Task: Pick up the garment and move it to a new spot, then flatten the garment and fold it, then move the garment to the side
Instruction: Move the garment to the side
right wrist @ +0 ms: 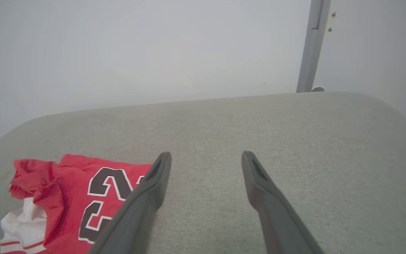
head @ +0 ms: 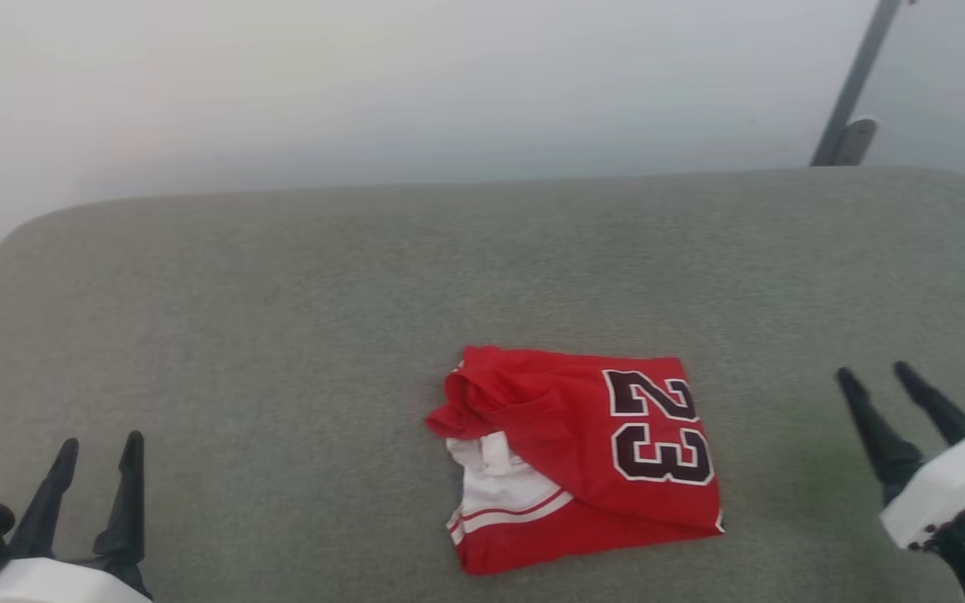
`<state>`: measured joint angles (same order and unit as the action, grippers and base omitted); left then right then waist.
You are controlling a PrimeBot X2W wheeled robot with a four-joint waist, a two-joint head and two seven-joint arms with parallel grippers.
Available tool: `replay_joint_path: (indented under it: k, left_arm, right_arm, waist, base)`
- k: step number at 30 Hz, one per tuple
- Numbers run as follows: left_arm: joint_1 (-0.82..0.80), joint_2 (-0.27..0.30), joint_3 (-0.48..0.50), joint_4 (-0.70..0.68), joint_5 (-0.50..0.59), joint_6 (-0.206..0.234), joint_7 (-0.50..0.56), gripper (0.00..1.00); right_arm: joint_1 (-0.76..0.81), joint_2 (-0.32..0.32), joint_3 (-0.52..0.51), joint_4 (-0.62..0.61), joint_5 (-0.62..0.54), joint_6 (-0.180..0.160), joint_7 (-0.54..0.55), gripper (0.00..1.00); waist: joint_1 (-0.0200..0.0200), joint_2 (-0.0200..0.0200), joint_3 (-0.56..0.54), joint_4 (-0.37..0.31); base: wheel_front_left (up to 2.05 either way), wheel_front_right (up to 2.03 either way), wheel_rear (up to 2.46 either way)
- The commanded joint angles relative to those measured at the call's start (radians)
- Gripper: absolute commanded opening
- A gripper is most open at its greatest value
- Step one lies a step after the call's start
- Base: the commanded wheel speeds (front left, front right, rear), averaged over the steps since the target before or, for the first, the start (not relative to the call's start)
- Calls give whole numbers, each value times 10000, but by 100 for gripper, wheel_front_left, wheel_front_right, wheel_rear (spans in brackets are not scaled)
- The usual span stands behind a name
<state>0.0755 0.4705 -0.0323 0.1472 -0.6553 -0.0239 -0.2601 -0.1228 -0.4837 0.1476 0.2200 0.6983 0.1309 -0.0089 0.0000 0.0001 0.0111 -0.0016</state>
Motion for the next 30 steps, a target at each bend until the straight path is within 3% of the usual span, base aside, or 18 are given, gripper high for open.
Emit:
replay_joint_path:
  k: [1,12,22,30]
  left_arm:
    - [-144,4,-40,-29,150,-27,19,100]
    - [-529,-272,-415,80,92,-179,44,100]
    - [-1067,-702,-651,363,161,-394,-10,100]
    - [-1511,-1135,-700,759,252,-591,-59,100]
  right_arm:
    - [-118,-10,160,-96,85,-6,256,100]
    - [-762,-247,1250,-37,578,-6,2622,100]
    - [-1127,-594,1274,377,517,-4,5406,100]
    - [-1281,159,1134,830,439,-3,7814,100]
  waist:
    - [0,-1,107,189]
    - [0,-1,794,1404]
    - [0,-1,1568,2336]
    - [0,-1,2179,2731]
  base:
    - [0,0,0]
    - [0,0,0]
    - [0,0,0]
    - [0,0,0]
